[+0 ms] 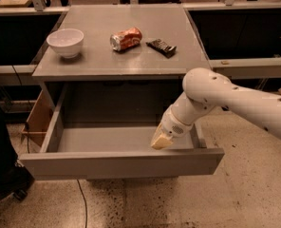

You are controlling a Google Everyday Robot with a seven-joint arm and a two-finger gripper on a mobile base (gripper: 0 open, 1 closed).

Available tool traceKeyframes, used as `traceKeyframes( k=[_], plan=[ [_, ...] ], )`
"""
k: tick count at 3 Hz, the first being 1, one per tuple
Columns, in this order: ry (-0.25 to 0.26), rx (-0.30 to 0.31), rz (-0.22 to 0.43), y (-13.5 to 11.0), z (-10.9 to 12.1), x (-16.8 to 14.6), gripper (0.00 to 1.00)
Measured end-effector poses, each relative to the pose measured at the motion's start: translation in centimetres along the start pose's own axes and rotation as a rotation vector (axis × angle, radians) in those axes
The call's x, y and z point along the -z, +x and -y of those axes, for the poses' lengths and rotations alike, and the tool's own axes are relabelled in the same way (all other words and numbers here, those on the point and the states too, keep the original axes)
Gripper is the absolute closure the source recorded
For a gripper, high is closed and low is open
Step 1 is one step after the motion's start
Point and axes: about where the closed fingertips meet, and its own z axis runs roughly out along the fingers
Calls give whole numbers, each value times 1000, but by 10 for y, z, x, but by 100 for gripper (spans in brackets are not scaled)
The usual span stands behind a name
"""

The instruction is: Open top drawer

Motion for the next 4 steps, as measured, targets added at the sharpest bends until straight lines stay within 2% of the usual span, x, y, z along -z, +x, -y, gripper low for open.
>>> traceKeyframes(
  k=[1, 2, 3, 4],
  plan=[
    [-31, -30, 6, 11, -30, 7, 100],
    [-31, -30, 6, 11, -29, 7, 100],
    [-68, -48, 18, 15, -61, 19, 100],
    [-88, -53, 23, 15, -72, 23, 100]
  ],
)
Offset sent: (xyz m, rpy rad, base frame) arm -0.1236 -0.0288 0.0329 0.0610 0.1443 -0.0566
